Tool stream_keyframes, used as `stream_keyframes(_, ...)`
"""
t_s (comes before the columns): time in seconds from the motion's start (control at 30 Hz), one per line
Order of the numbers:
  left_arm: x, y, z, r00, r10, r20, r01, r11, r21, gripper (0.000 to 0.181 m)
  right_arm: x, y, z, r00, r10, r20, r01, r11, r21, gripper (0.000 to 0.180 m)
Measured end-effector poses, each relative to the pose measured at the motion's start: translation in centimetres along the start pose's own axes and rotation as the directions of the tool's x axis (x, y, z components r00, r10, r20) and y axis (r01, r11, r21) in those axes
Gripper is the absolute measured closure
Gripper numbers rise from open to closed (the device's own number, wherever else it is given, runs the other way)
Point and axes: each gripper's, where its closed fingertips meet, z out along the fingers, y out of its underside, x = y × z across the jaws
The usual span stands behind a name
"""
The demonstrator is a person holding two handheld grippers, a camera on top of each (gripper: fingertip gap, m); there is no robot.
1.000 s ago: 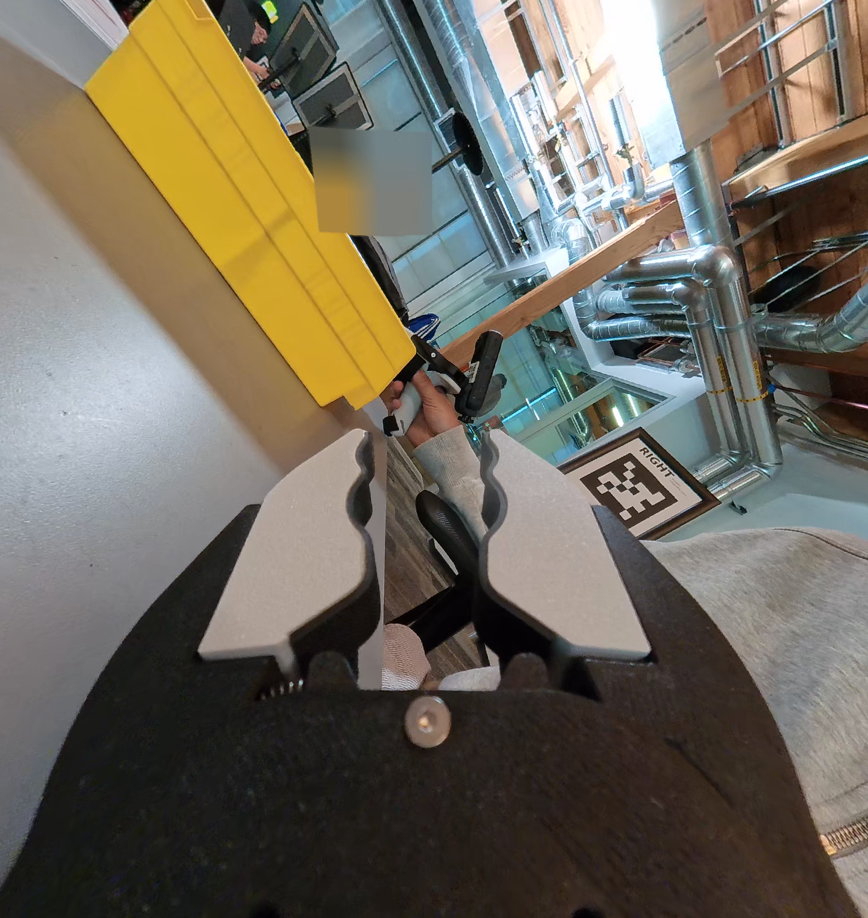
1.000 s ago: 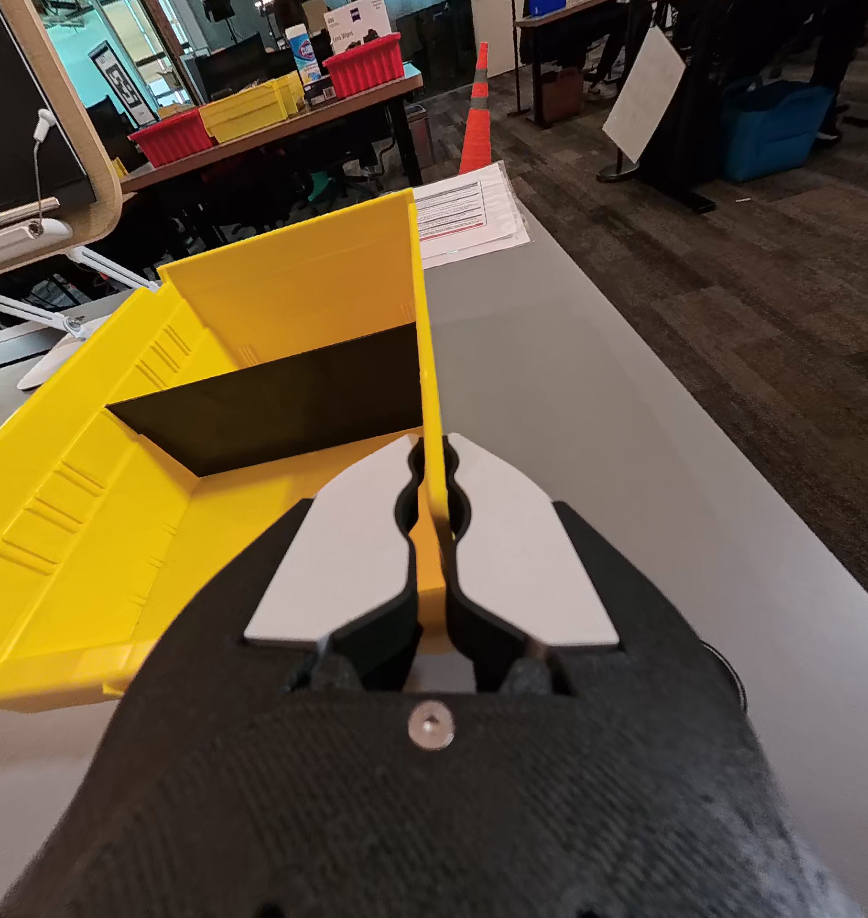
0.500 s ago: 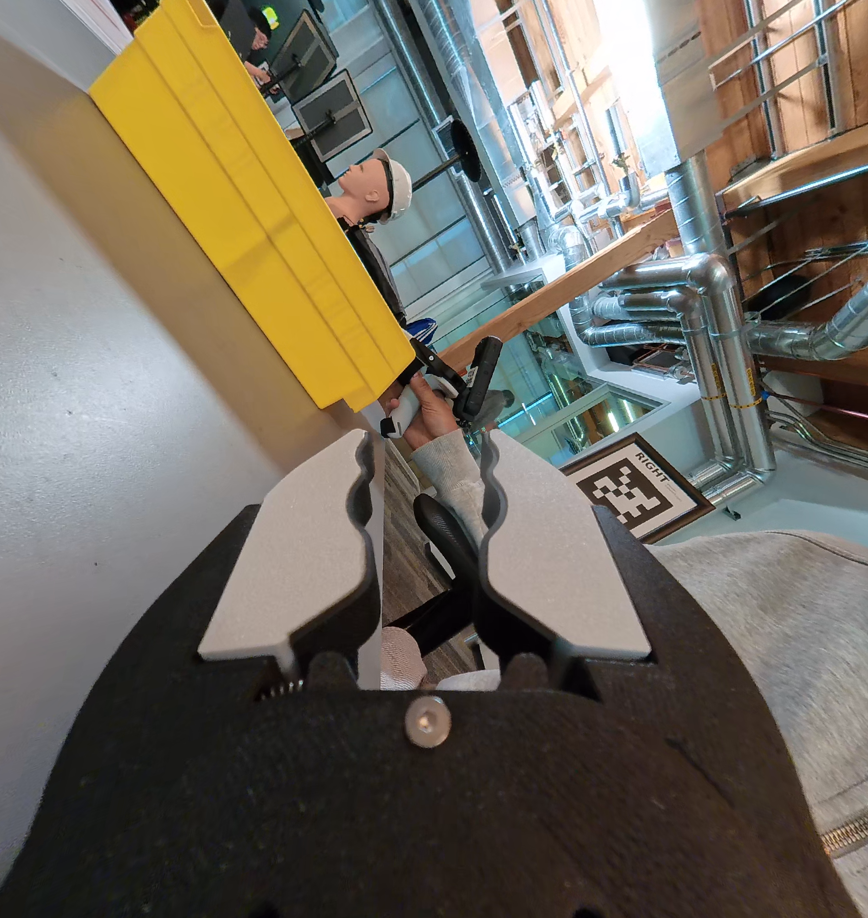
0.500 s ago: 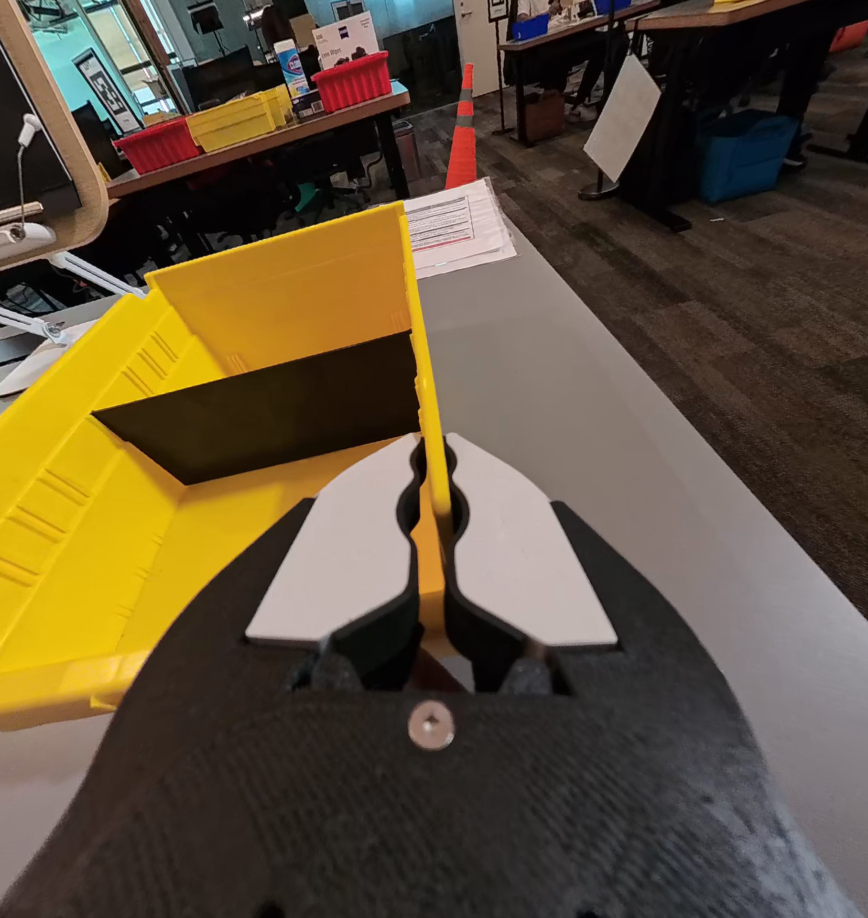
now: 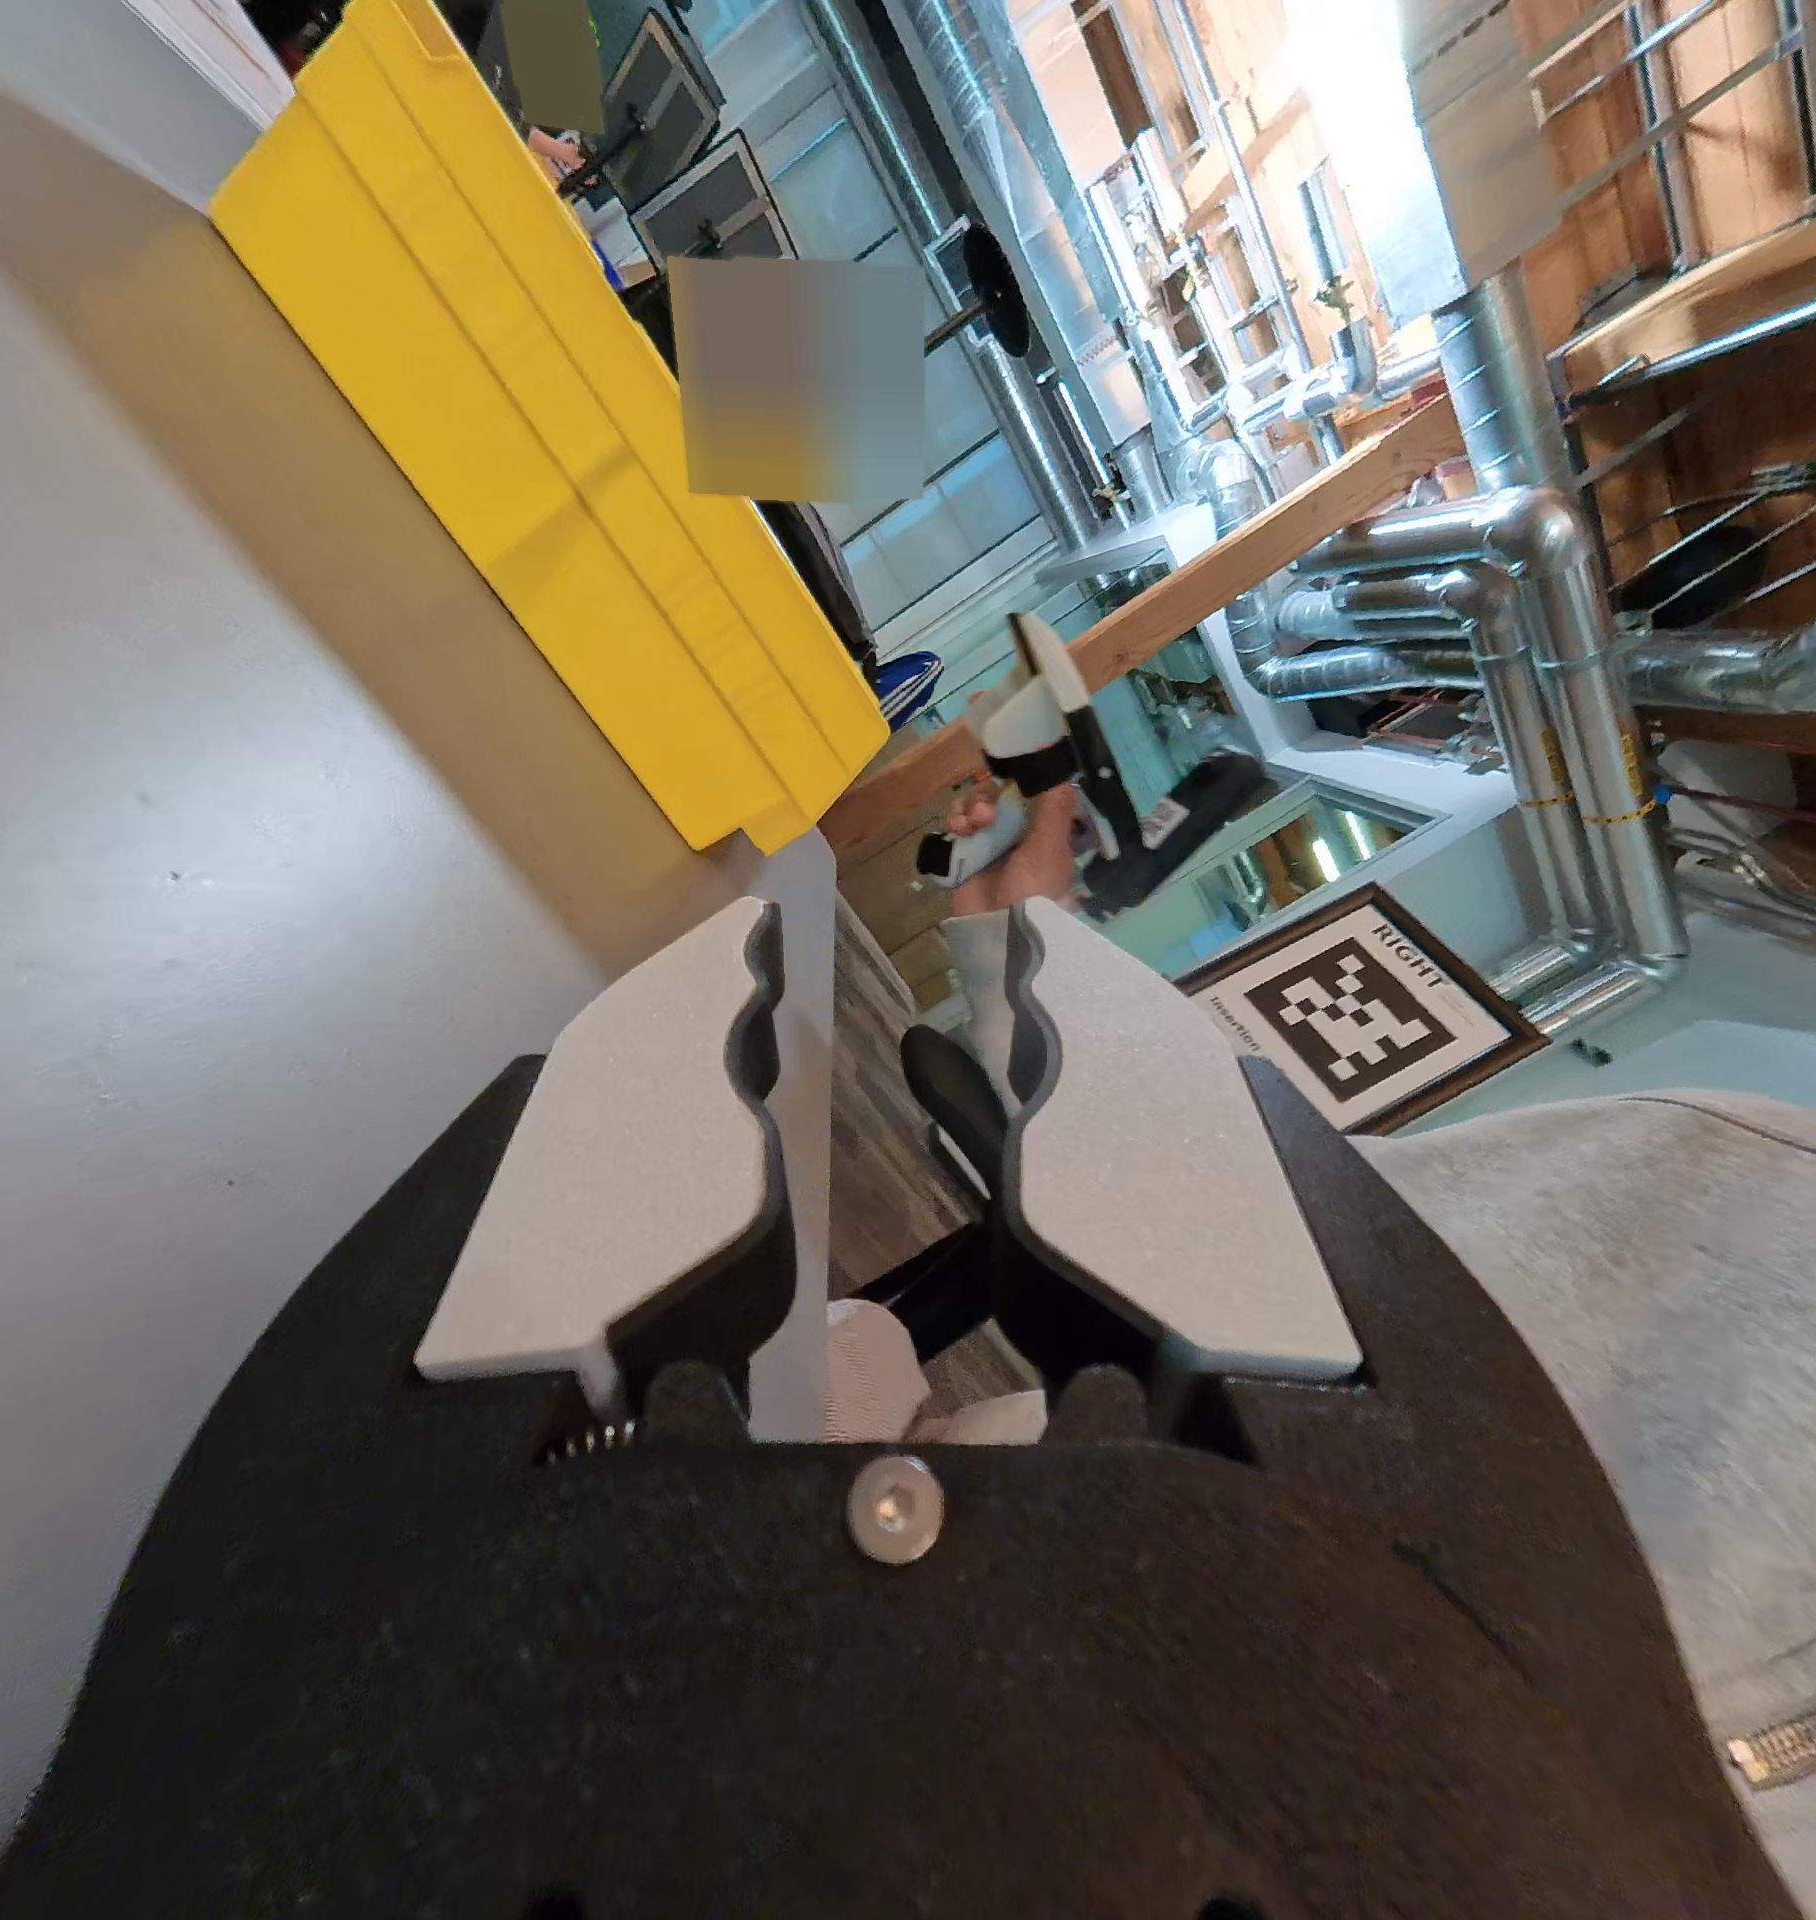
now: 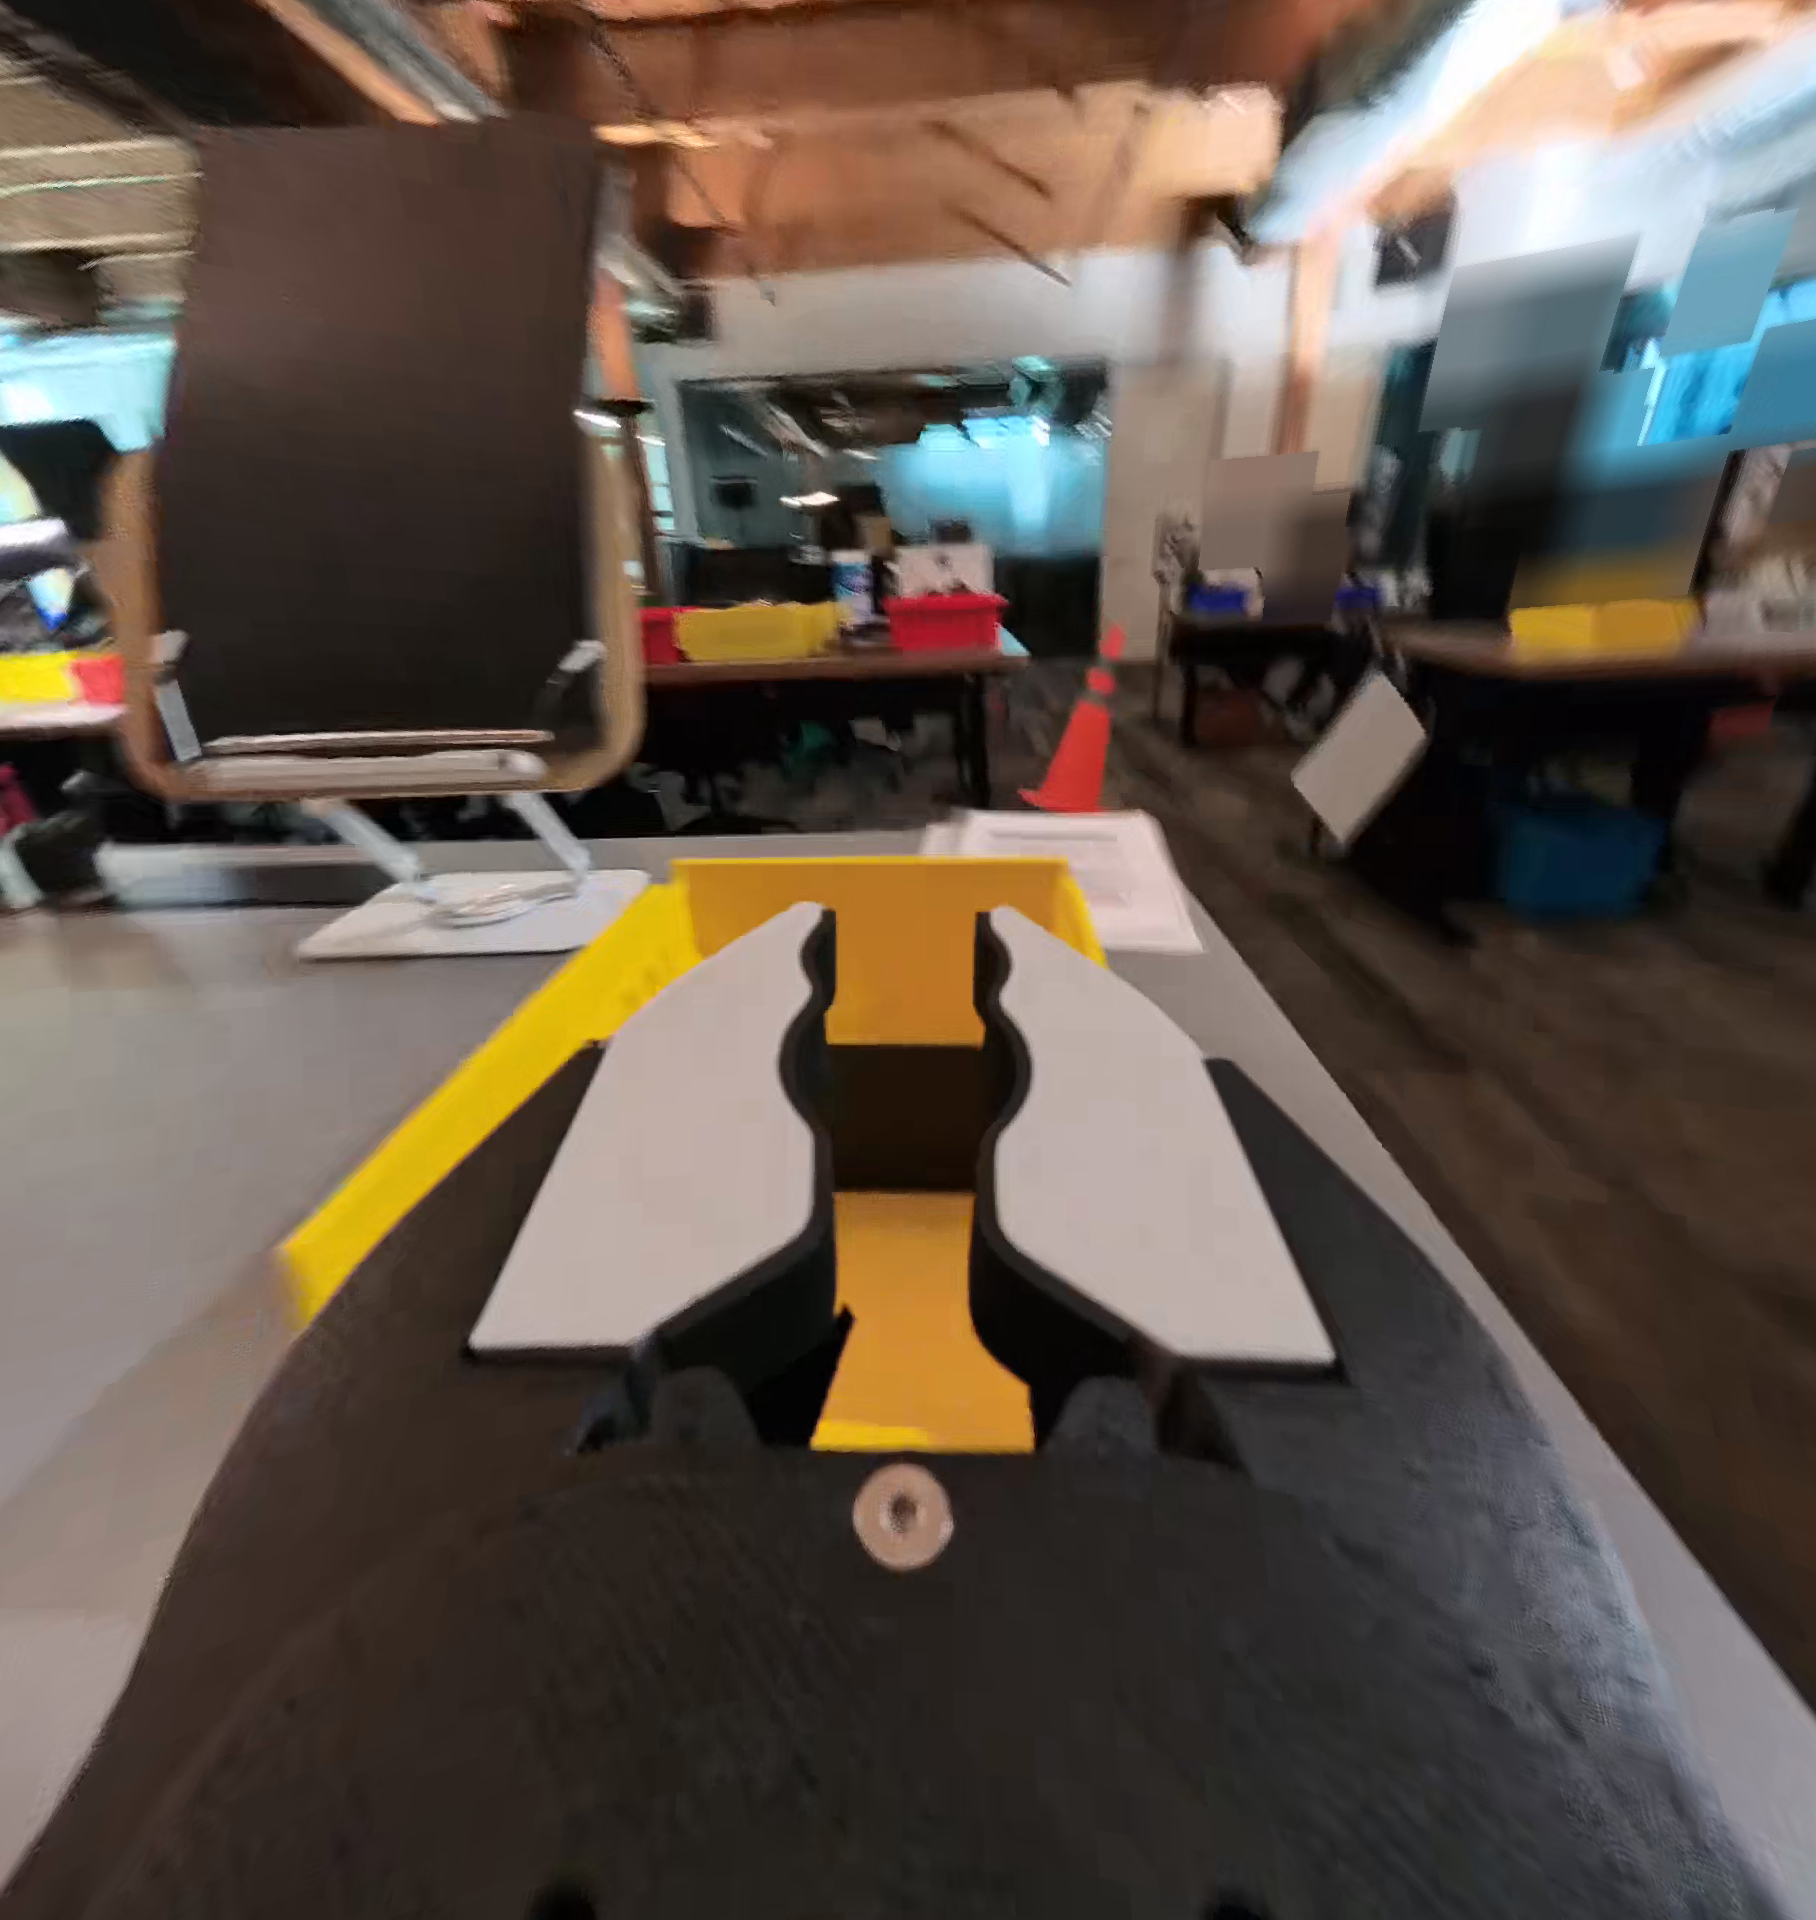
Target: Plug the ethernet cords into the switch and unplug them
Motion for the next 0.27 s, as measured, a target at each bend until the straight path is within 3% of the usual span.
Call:
stream_keyframes(0.13,0.0,-0.7,-0.4,0.992,0.112,0.061,-0.113,0.994,0.014,0.14,-11.0,0.2,0.8,0.949,-0.166,0.267,0.17,0.985,0.007,0.154)
stream_keyframes(0.27,0.1,-1.8,-1.1,0.962,0.24,0.134,-0.246,0.969,0.03,0.14,-20.4,4.9,0.7,0.827,-0.143,0.544,0.229,0.969,-0.094,0.124)
